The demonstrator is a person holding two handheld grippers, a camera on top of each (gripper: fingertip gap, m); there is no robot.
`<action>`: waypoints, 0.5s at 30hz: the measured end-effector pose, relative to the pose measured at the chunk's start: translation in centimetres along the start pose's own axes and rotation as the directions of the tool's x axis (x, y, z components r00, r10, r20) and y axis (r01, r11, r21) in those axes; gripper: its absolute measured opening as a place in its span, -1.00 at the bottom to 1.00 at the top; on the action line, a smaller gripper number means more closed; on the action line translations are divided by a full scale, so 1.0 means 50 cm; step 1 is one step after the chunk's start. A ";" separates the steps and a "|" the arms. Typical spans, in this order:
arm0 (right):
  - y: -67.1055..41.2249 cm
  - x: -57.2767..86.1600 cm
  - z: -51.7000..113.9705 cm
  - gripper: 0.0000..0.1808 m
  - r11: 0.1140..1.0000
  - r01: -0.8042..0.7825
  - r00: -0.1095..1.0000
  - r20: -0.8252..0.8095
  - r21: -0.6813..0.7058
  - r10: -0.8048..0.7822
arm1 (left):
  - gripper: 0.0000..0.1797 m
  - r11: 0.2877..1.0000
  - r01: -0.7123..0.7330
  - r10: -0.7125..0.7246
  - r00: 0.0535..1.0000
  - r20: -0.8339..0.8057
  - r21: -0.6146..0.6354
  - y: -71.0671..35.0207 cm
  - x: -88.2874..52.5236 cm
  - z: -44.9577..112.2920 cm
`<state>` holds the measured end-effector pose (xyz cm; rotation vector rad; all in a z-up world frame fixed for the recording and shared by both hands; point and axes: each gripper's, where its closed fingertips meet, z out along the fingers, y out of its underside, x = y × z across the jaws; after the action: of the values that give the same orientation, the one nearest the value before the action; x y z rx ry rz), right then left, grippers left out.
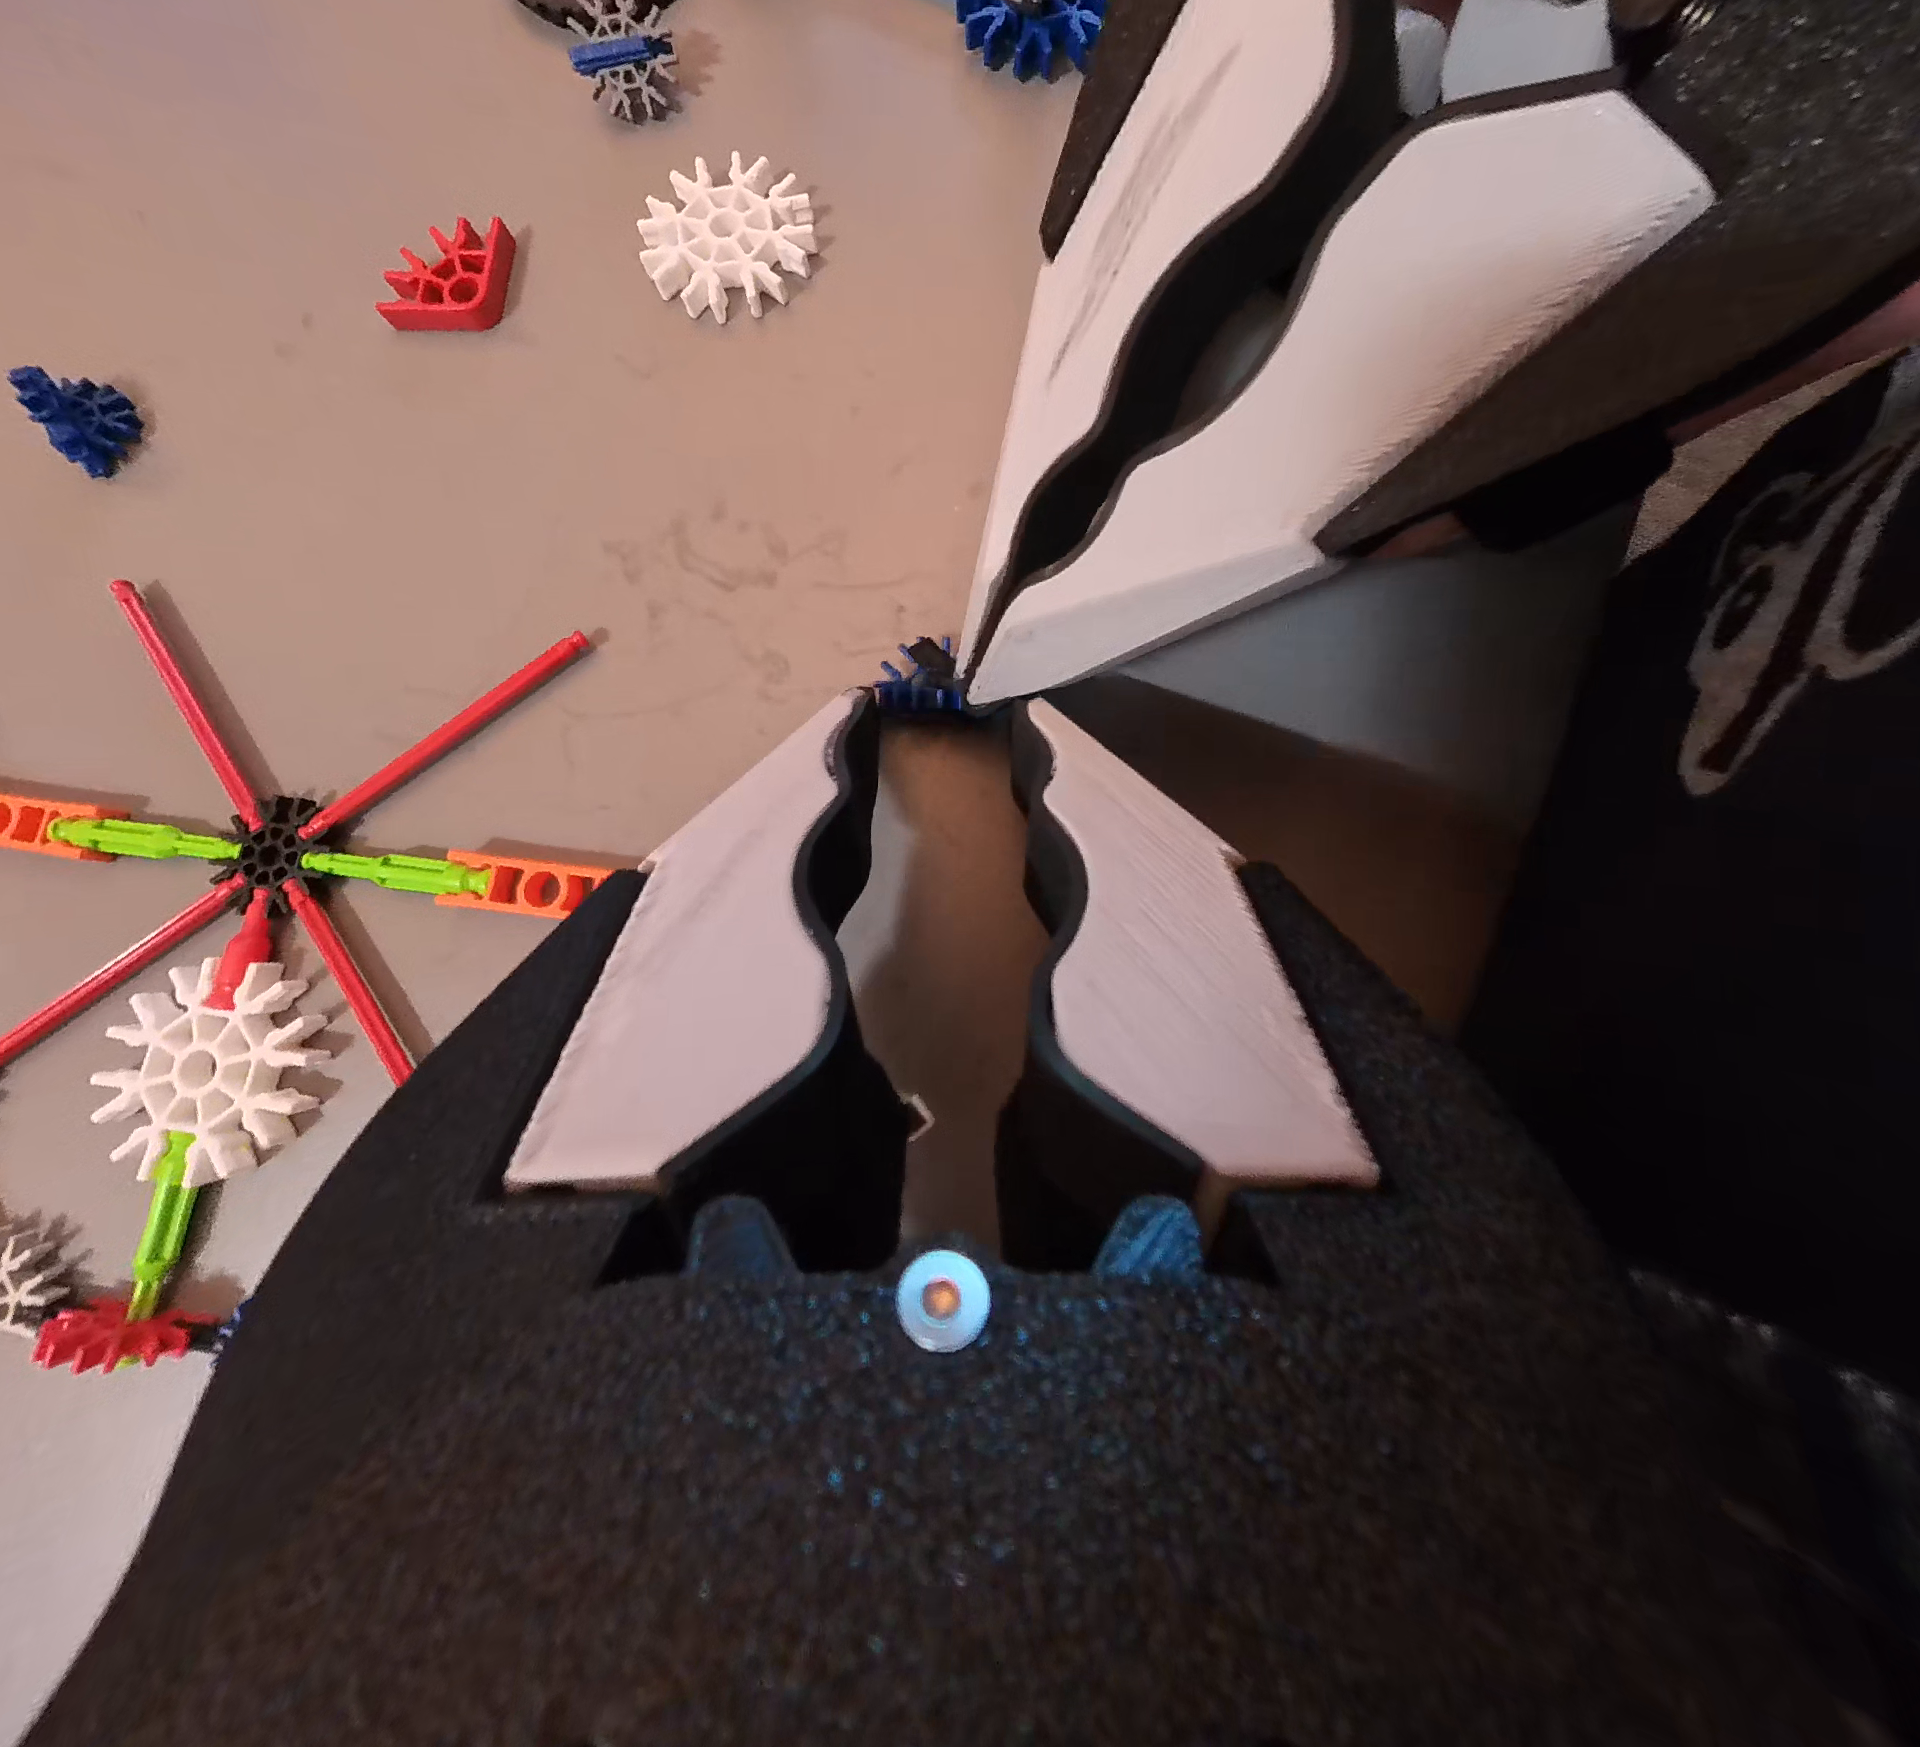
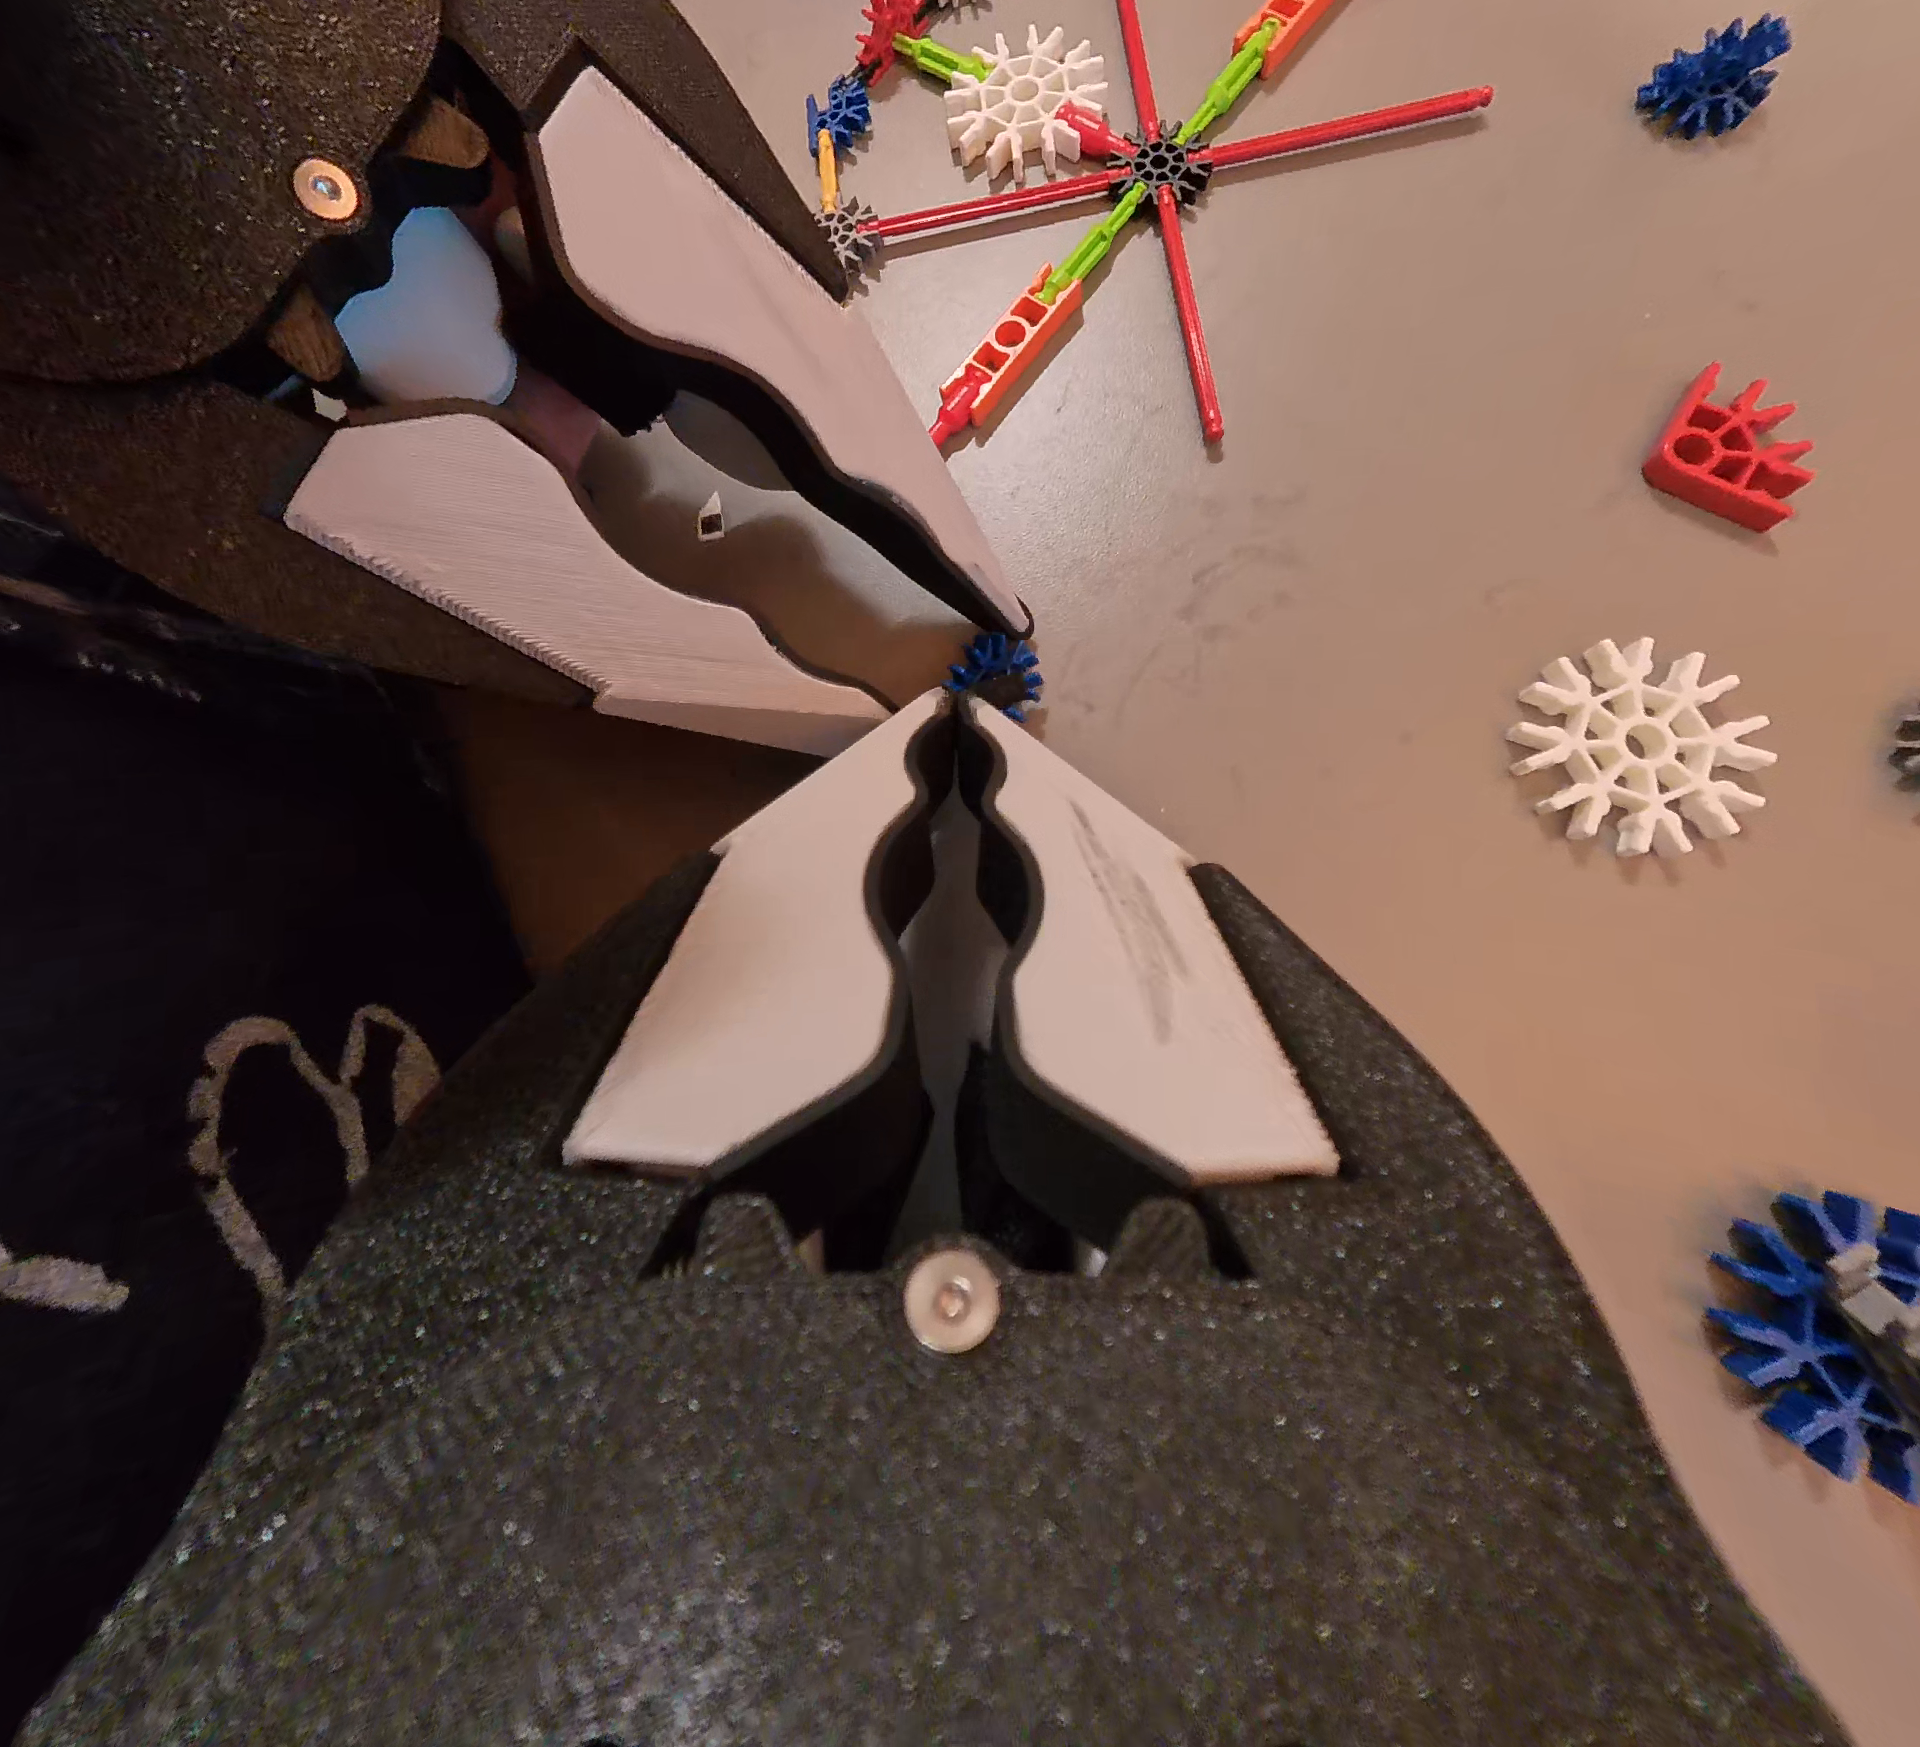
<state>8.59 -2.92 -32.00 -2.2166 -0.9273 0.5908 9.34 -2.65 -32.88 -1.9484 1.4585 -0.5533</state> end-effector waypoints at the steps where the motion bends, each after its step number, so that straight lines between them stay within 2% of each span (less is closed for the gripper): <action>1: 0.000 0.001 0.000 -1.00 1.000 0.002 1.000 -0.002 0.000 -0.002 | -0.76 1.000 -0.004 0.004 1.000 -0.002 -0.004 0.000 0.000 0.000; 15: -0.007 0.003 0.004 -1.00 1.000 0.010 1.000 0.019 0.018 -0.011 | -0.75 0.999 -0.039 0.038 0.999 -0.025 -0.009 0.001 -0.002 -0.002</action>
<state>8.39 -2.57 -31.93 -2.1924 -0.9391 0.6139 9.24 -2.60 -32.84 -1.9231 1.5135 -0.5558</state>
